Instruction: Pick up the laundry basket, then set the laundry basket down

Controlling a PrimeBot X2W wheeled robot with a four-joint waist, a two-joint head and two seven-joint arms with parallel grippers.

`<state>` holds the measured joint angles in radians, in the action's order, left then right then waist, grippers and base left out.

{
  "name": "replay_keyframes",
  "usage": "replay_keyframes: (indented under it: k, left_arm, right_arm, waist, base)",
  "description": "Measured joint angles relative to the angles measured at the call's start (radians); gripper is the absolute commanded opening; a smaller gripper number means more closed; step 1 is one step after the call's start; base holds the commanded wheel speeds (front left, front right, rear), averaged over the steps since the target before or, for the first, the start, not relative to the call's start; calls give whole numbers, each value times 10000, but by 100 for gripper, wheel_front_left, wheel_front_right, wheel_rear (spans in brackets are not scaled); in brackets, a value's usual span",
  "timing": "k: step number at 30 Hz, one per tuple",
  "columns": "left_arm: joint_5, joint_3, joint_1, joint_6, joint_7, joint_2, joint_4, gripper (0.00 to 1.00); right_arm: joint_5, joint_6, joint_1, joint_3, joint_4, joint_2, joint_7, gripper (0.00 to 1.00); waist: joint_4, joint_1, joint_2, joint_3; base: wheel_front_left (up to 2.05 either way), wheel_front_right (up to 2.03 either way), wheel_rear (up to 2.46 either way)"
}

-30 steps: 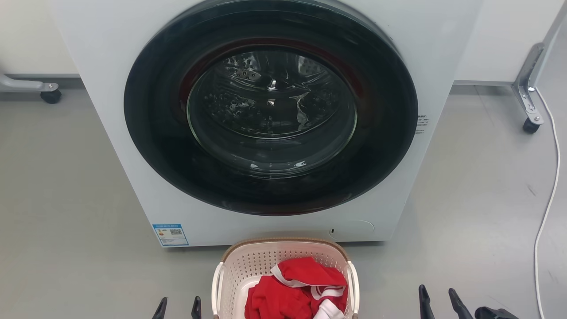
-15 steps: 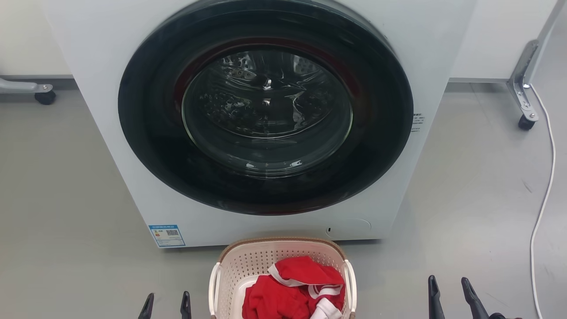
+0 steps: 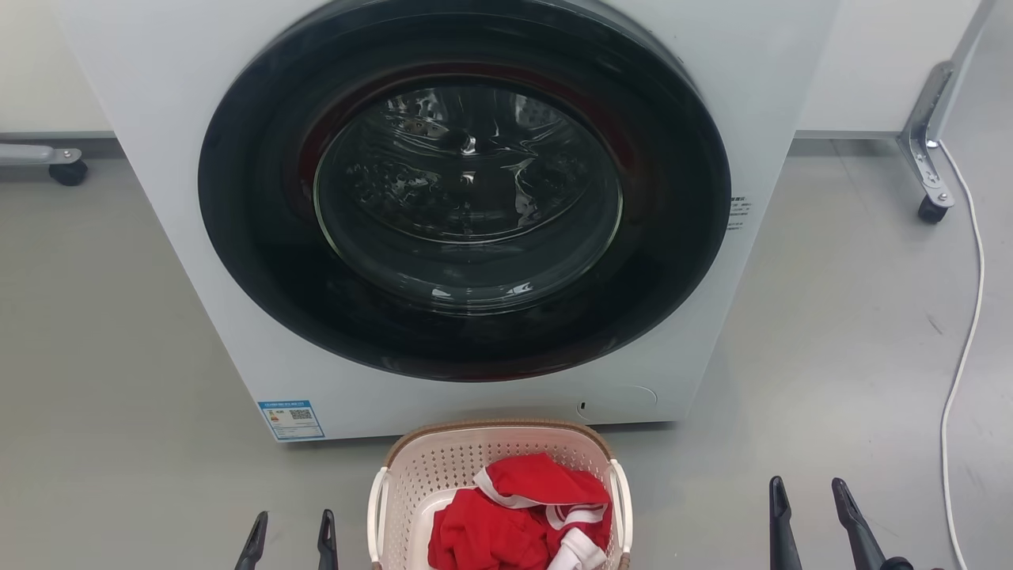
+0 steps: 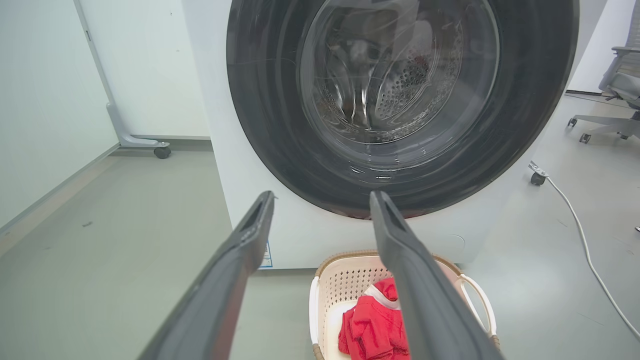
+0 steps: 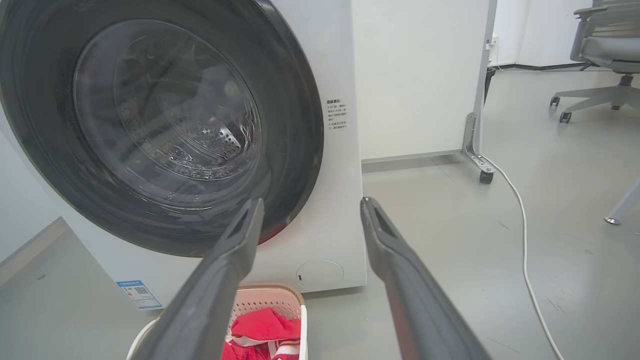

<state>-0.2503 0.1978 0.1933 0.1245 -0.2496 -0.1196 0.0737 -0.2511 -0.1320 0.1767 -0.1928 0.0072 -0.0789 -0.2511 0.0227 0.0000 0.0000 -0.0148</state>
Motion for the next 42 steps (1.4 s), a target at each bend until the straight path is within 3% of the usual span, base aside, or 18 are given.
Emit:
replay_keyframes:
  k: [12,13,24,42]
  left_arm:
    - [238,-75,4,0,0,69,-190,100]
    - [249,-81,4,0,0,79,-201,0]
    - [-236,-173,-5,-115,207,176,456,0]
    - [-3049,-708,-370,-562,917,280,798,0]
  right_arm:
    - [144,0,44,73,-324,100,-25,100]
    - [148,0,55,81,-337,104,-27,0]
    - [-359,107,164,186,370,153,201,0]
    - [-3126,591,-329,817,834,203,936,0]
  waist:
    - [-15,0,1,50]
    - [-13,0,1,54]
    - [-27,0,0,68]
    - [-67,1,1,89]
  base:
    - [0,0,0]
    - [0,0,0]
    - [0,0,0]
    - [0,0,0]
